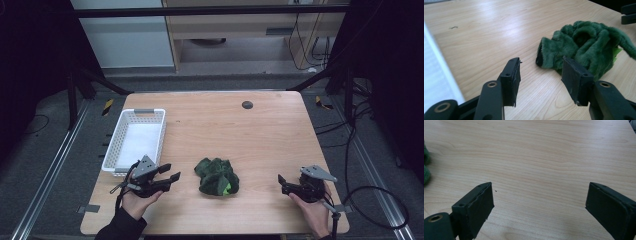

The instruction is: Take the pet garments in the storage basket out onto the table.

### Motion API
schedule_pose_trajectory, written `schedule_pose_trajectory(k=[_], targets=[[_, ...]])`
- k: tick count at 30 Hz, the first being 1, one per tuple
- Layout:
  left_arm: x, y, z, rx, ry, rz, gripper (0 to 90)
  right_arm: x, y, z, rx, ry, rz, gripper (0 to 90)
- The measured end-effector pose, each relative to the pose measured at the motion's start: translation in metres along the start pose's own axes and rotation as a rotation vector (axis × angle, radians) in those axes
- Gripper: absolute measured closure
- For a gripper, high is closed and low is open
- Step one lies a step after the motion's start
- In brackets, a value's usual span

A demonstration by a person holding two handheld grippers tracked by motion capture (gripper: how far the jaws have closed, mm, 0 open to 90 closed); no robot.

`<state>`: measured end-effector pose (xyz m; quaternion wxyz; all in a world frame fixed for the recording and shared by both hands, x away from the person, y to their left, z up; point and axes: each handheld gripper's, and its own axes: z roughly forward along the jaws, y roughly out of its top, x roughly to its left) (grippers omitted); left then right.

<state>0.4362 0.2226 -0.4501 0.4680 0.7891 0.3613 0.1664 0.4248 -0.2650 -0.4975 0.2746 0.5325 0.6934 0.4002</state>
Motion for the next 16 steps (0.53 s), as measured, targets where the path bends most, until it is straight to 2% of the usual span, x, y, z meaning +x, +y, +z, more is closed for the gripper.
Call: schedule_pose_trajectory(k=[16], targets=[[0.007,-0.025,-0.014,0.029,0.029,-0.028,47.1,0.002,0.000,0.000,-0.003,0.001,-0.010,7.6]])
